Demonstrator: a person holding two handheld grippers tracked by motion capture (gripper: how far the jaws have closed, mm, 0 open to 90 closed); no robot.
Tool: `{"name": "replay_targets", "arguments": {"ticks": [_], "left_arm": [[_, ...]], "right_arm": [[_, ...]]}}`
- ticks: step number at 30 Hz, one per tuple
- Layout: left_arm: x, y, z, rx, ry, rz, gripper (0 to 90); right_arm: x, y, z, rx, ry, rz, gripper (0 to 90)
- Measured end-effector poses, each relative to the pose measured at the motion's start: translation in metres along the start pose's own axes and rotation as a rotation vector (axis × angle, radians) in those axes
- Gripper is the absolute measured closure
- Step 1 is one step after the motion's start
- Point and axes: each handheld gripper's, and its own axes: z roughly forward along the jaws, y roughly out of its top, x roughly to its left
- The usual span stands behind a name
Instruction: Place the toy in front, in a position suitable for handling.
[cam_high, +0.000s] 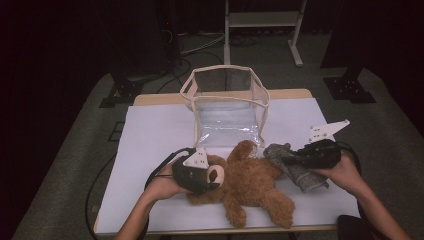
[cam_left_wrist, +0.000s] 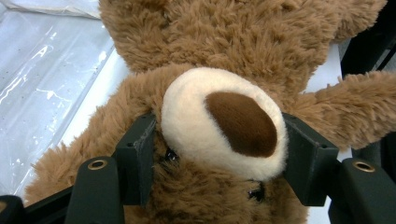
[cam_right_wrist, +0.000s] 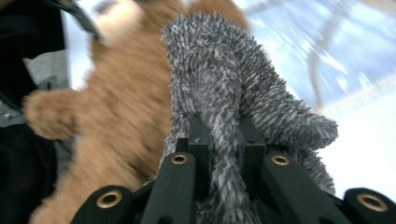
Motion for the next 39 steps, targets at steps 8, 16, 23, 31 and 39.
{"name": "replay_targets", "arguments": {"ticks": [8,16,23,31,39], "left_arm": [[0.006,0.006,-0.001,0.019,0.005,-0.011,35.2],[0.008,0.004,-0.007,0.001,0.006,-0.007,34.3],[0.009,0.004,-0.003,-0.003,0.000,-0.031,34.6],[0.013,0.006,-0.002,-0.005,-0.007,-0.032,34.6],[0.014,0.001,-0.006,-0.030,-0.011,-0.046,33.4]], "right_arm": [[0.039,0.045,0.047,0.017,0.109,-0.155,79.5],[0.036,0.020,0.047,0.040,0.097,-0.115,79.5],[0.028,-0.005,0.023,0.057,0.026,-0.061,79.4],[0.044,0.029,0.039,-0.004,0.066,-0.152,79.4],[0.052,0.038,0.071,0.016,0.094,-0.208,79.3]]}}
